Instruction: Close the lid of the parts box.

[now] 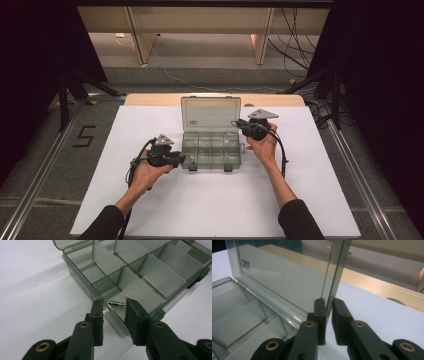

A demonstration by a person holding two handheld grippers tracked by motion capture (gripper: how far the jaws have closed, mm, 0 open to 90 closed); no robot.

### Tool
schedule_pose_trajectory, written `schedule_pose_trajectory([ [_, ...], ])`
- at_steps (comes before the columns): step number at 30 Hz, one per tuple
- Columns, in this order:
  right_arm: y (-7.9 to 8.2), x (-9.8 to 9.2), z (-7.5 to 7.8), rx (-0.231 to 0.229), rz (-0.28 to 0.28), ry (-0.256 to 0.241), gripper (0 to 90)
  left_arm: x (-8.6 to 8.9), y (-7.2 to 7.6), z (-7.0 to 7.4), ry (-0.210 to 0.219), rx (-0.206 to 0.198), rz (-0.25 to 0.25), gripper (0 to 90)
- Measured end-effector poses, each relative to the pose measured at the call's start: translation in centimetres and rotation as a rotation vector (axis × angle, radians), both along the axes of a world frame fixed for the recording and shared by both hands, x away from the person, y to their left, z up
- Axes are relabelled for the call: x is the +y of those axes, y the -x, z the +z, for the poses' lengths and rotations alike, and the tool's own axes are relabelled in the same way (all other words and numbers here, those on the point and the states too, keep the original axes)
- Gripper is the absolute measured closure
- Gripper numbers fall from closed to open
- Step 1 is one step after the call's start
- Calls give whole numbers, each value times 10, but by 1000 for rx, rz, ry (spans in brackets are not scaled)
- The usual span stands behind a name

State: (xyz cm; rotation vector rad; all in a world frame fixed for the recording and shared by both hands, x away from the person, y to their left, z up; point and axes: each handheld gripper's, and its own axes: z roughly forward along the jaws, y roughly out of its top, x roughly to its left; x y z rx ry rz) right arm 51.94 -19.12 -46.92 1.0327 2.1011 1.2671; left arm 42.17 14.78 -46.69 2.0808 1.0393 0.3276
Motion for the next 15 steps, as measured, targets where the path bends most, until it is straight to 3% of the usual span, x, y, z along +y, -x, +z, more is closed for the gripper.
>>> schedule_pose_trajectory([
  [3, 0, 0, -1, -15, -2, -1, 826, -1, 0, 0, -4, -22, 27, 616],
  [4, 0, 0, -1, -21, -6, -1, 826, 2, -1, 3, -31, -16, -3, 588],
  [7, 1, 1, -2, -24, -6, -13, 827, 3, -2, 7, -23, -36, 10, 499],
  [11, 1, 0, -2, -29, -15, -6, 828, 5, -4, 17, 1, -41, 23, 401],
  [13, 1, 0, -3, -32, -10, -15, 829, 6, -7, 24, 8, -66, 35, 378],
  [15, 3, 0, -3, -22, -16, -24, 829, 4, -10, 29, 60, -87, 73, 352],
])
